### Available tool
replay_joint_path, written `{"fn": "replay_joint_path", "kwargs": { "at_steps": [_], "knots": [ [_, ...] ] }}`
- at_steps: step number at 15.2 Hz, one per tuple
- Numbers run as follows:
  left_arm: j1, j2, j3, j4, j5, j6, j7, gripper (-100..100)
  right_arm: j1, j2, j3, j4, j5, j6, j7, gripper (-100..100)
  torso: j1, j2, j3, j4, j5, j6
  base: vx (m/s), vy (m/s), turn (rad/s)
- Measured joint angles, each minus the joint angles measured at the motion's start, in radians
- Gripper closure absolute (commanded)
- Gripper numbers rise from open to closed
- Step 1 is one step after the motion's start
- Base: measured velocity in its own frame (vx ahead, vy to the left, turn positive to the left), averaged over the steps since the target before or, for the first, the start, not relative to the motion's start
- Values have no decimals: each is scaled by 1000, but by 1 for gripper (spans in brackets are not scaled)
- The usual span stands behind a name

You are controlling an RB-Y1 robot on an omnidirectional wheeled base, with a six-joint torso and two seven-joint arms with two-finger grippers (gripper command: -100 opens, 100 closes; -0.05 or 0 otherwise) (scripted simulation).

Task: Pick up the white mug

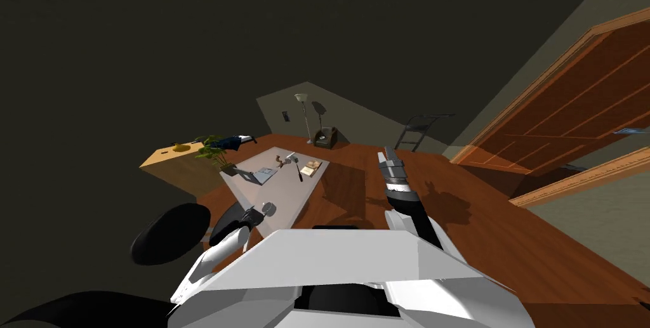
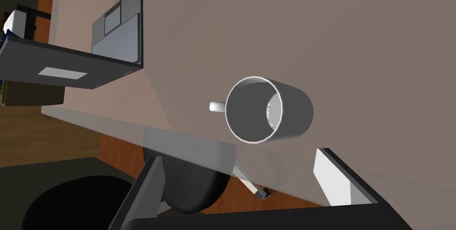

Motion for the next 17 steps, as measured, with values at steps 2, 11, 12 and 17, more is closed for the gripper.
{"fn": "replay_joint_path", "kwargs": {
  "at_steps": [2,11,12,17],
  "knots": [
    [-1,20,18,34,31,40,9,-100,0,0,0,0,0,0,0,0,0,-1,0,0,0,0,53,7,-236],
    [-27,59,99,203,114,225,54,-100,0,0,0,0,0,0,0,0,2,-2,-1,0,0,0,46,21,-161],
    [-27,58,103,213,116,239,57,-100,0,0,0,0,0,0,0,0,1,-1,-1,0,0,0,37,22,-151],
    [-39,83,144,305,163,332,77,-100,0,0,0,0,0,0,0,0,2,-1,0,0,0,0,42,32,-182]
  ]
}}
